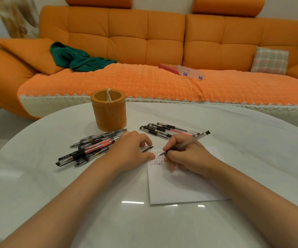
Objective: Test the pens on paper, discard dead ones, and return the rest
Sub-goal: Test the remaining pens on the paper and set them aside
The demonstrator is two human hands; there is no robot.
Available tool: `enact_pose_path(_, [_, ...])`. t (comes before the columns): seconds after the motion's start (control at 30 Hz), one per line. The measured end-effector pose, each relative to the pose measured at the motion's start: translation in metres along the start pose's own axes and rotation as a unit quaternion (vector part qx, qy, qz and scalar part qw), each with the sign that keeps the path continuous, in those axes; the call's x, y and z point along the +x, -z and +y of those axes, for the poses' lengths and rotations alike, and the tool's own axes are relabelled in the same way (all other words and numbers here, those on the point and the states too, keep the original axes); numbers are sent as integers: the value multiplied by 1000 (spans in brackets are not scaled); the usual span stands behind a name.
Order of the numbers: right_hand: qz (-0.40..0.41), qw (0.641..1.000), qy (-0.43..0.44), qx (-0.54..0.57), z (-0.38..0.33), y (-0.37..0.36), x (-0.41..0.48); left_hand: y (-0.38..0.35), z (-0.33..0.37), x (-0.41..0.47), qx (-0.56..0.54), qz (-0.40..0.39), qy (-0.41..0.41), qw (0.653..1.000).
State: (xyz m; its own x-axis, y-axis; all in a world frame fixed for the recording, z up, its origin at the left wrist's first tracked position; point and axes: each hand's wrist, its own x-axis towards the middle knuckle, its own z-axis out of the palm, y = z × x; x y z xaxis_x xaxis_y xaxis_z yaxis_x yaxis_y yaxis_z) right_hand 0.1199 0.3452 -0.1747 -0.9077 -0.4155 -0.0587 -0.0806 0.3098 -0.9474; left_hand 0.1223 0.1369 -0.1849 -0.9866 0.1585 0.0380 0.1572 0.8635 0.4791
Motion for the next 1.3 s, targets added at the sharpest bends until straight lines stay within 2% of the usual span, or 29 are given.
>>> enact_pose_path(0.07, [-7, 999, 3, -35, -2, 0, -2, 1, 1, 1, 4, -6, 3, 1000])
enact_pose_path(0.37, [-24, 998, 30, -53, 4, -3, 0, -10, 9, -1, 39, 11, 8, 999])
enact_pose_path(0.57, [-3, 993, 47, -108, 4, -3, 1, -8, 10, -1, 35, 3, 15, 999])
enact_pose_path(1.13, [-13, 990, 62, -125, 4, -4, 0, -5, 15, -2, 30, -15, 30, 999])
enact_pose_path(1.3, [1, 993, 57, -100, 8, -3, 1, -5, 14, -2, 32, -13, 29, 999])
